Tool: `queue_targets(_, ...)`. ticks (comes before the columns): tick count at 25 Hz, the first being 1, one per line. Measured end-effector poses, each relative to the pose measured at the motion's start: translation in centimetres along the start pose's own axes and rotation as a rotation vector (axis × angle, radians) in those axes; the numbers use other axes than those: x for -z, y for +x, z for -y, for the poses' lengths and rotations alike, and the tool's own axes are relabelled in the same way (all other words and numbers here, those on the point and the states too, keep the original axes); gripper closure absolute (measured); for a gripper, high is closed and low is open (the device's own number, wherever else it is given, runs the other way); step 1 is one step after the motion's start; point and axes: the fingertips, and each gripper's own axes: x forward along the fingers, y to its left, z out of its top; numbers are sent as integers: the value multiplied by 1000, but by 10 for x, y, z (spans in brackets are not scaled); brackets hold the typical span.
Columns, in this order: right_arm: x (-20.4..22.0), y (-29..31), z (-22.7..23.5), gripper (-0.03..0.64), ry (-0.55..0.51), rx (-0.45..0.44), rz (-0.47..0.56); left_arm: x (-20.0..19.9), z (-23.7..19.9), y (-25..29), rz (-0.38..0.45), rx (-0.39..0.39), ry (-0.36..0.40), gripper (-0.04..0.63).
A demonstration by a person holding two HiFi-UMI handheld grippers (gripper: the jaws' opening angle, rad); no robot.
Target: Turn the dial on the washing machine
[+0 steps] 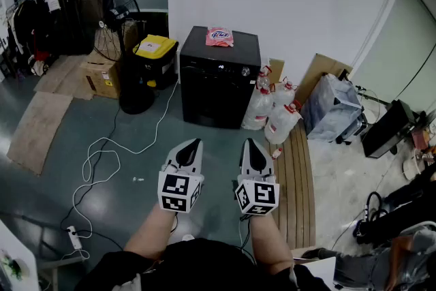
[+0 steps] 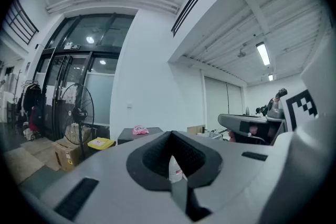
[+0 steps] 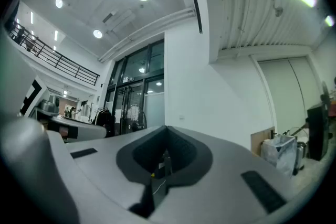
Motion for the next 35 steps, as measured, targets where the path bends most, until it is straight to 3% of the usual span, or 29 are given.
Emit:
queue_targets(17,8,7,-29,615,2,52,-6,4,-33,-5,13,43,7,588)
queue_targets(29,17,16,-19,615,16,111,7,12,-47,2,21,67,24,588)
queue_targets(35,25,45,-7,615,8,108,10,11,-60,30,26,59,52,588)
